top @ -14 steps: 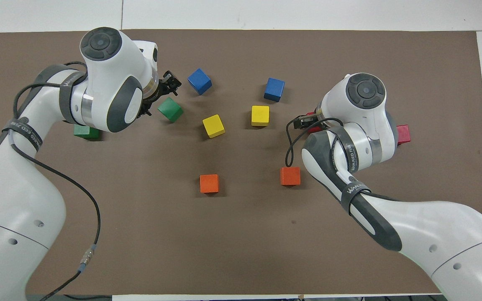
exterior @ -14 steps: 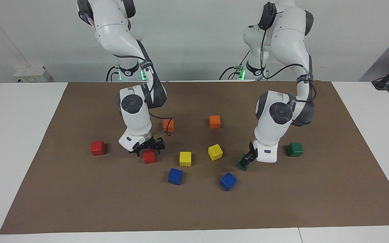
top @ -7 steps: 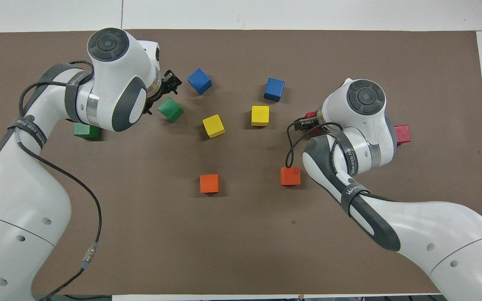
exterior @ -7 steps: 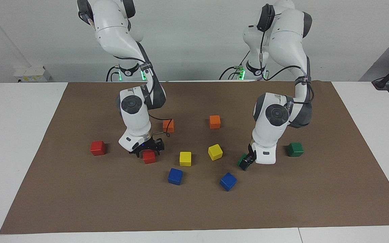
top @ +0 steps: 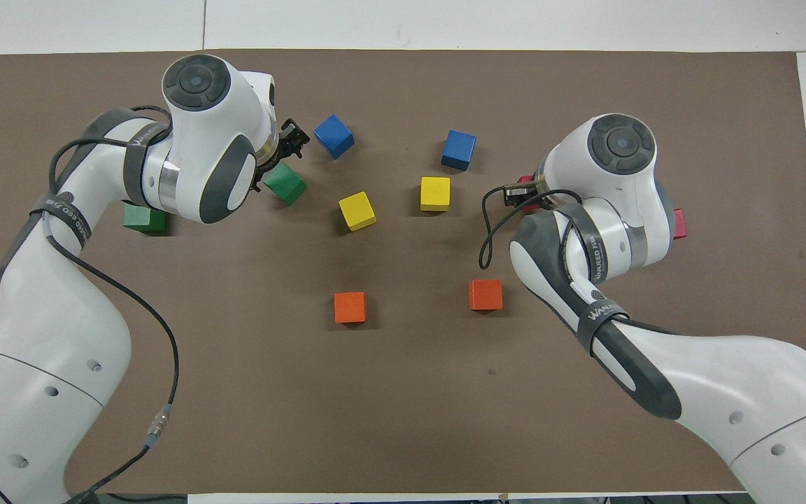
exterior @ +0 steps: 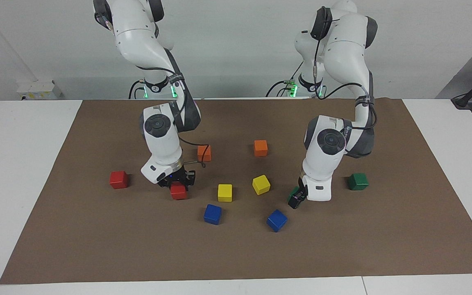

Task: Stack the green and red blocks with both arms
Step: 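Lift the green block with the left gripper while the right gripper stacks red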

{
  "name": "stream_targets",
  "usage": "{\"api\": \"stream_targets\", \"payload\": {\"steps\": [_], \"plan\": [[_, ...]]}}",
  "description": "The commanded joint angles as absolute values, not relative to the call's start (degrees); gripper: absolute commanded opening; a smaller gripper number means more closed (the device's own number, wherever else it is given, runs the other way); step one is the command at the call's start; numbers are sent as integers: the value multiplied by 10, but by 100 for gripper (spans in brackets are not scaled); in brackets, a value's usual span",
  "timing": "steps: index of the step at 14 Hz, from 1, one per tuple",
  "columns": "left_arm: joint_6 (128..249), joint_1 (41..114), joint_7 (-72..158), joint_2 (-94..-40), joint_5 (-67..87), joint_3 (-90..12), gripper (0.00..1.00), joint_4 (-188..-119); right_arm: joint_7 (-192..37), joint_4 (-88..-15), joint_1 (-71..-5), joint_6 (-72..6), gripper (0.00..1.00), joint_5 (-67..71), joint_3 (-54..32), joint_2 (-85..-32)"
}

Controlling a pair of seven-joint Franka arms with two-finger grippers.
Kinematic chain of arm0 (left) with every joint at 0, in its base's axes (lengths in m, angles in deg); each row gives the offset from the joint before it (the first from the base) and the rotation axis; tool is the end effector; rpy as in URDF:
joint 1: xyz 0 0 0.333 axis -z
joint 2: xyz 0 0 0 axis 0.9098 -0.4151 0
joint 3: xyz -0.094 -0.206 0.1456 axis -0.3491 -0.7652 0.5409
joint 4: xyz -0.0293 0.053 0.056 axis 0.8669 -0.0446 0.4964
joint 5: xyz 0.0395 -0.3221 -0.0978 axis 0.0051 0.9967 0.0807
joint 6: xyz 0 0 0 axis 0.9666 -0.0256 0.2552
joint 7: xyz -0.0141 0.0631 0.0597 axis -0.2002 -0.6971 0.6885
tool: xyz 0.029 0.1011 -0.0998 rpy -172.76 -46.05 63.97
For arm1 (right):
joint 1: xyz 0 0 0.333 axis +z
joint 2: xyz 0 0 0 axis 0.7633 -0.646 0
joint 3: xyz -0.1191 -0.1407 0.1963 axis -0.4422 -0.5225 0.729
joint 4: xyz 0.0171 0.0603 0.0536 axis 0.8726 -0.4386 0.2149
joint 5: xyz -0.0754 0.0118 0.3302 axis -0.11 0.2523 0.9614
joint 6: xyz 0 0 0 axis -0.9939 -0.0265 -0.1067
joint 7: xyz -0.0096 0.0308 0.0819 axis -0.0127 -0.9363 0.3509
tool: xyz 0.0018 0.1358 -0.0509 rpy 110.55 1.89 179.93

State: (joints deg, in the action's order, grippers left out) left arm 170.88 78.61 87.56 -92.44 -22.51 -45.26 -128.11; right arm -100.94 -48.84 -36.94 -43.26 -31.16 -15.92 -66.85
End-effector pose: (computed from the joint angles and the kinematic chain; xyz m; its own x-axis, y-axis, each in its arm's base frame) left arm 0.6021 -0.2205 0.2765 0.8103 0.5849 0.0351 0.5848 -0.8111 0.0147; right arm 0.5774 0.1525 0.2893 0.9982 0.0185 0.0568 0.0181 -0.9998 0.0065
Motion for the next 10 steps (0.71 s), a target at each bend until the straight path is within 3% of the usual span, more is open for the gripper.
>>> {"api": "stream_targets", "payload": {"steps": [1, 3, 10], "plan": [[1738, 792, 888, -925, -239, -445, 100, -1301, -1006, -417, -393, -353, 0, -314, -157, -656], [1745, 791, 888, -924, -239, -445, 100, -1312, -917, -382, -419, -318, 0, -312, -156, -653], [1759, 794, 902, -922, -239, -445, 100, -1326, -741, -396, -531, -297, 0, -312, -156, -623]]}}
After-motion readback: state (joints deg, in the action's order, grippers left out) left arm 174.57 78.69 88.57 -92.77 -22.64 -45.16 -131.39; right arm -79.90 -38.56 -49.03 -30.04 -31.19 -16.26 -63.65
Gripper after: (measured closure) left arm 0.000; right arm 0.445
